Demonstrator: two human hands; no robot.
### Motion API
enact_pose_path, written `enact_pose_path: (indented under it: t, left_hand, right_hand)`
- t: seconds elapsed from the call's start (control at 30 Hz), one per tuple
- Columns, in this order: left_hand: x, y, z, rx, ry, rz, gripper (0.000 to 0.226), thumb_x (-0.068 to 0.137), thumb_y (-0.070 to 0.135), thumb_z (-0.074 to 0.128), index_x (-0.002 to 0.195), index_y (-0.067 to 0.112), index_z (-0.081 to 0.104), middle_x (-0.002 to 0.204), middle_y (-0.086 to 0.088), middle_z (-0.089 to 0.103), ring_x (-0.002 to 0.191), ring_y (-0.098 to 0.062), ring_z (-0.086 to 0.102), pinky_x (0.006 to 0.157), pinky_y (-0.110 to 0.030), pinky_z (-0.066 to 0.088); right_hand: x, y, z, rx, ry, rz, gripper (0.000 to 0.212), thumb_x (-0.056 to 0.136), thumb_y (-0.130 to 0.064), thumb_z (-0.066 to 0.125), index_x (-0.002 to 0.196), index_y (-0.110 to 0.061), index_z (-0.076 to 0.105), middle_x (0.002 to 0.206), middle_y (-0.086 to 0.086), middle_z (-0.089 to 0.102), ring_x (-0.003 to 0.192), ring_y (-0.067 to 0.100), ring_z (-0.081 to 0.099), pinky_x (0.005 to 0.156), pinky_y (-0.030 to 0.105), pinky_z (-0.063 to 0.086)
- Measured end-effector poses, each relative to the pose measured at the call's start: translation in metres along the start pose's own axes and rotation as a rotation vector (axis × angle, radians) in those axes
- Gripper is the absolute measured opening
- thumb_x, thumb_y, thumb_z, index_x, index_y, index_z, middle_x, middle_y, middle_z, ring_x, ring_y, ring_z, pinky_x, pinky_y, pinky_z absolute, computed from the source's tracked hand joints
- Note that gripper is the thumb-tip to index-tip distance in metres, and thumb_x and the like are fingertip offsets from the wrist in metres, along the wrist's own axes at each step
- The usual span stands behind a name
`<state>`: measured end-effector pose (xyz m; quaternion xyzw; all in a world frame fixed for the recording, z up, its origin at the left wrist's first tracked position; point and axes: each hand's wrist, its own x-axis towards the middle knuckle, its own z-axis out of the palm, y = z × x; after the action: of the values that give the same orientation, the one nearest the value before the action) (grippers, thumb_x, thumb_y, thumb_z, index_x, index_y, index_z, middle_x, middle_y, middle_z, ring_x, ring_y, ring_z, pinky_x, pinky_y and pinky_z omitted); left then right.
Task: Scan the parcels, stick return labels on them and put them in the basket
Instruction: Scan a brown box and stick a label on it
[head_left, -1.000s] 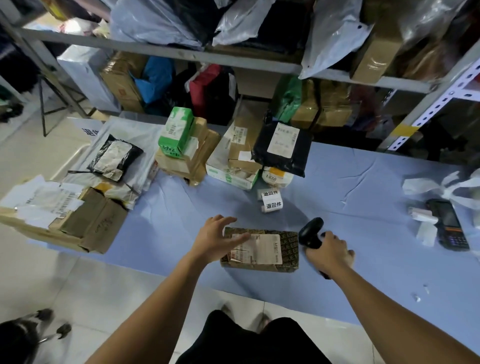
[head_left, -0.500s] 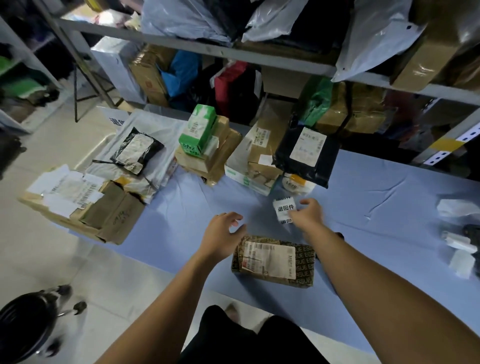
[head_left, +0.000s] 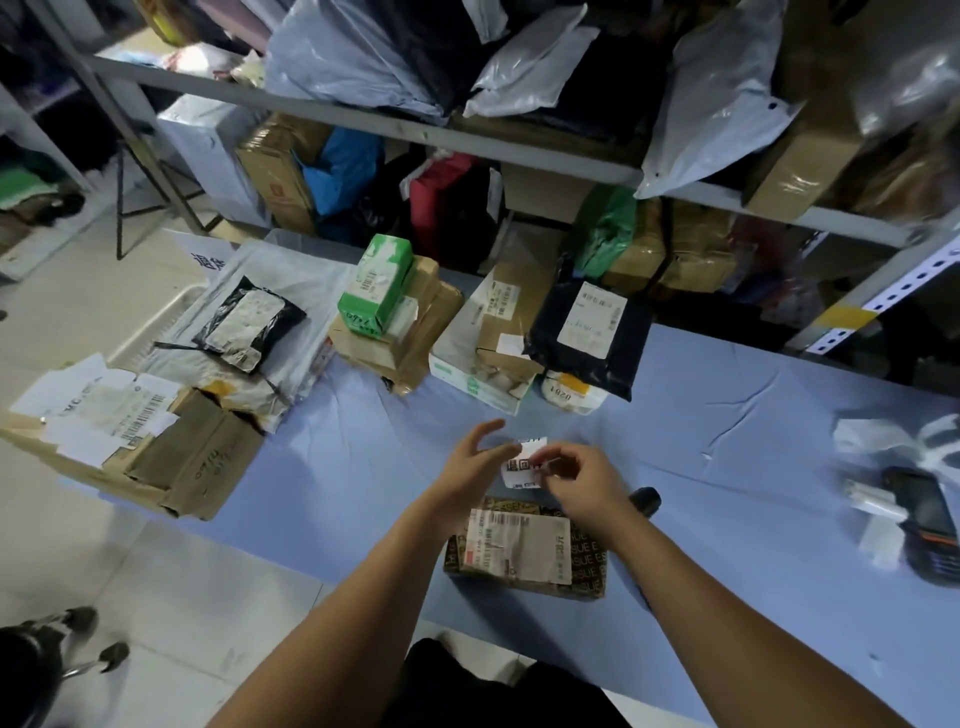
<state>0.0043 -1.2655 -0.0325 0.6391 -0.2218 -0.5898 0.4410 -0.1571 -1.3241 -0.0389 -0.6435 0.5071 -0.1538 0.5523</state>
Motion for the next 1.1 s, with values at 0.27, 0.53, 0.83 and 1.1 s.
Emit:
enact_pose_path:
  t: [0.27,0.53,0.83,1.1]
  left_hand:
    - [0.008,0.019,-0.007,-0.182,-0.055,0.181,0.054,0.084,-0.014,0.056,0.125,0.02,0.061,0.103,-0.006,0.071,0.079,-0.009,0.07,0.058,-0.016,0.051]
    - [-0.003,0.033,-0.008,-0.064,-0.115,0.299,0.057,0.086,-0.02,0.055,0.132,0.013,0.057,0.117,-0.019,0.068,0.11,-0.031,0.066,0.091,-0.043,0.056]
    - [-0.017,0.036,-0.009,0.144,-0.196,0.432,0.07,0.081,-0.008,0.072,0.137,0.031,0.052,0.12,0.002,0.066,0.107,-0.02,0.066,0.081,-0.034,0.059]
    - [-0.028,0.048,-0.011,0.152,-0.007,0.5,0.049,0.085,0.002,0.071,0.127,0.025,0.063,0.119,0.006,0.066,0.096,-0.005,0.061,0.071,-0.021,0.051]
  right_hand:
    - [-0.006,0.003,0.0,-0.104,-0.08,0.019,0.021,0.089,-0.009,0.072,0.082,-0.028,0.068,0.096,-0.009,0.072,0.094,0.009,0.067,0.075,0.018,0.052]
    - [-0.012,-0.005,-0.004,-0.112,-0.009,0.023,0.029,0.082,-0.031,0.077,0.095,-0.03,0.051,0.102,-0.006,0.065,0.092,0.01,0.063,0.07,0.021,0.051]
    - [-0.012,-0.042,-0.005,0.234,0.097,-0.111,0.015,0.092,-0.021,0.069,0.108,-0.021,0.072,0.104,-0.007,0.075,0.099,0.007,0.069,0.086,0.028,0.058]
    - [-0.018,-0.038,-0.011,0.07,0.015,-0.042,0.015,0.094,-0.02,0.068,0.109,-0.023,0.07,0.097,-0.006,0.075,0.089,0.01,0.072,0.086,0.041,0.059]
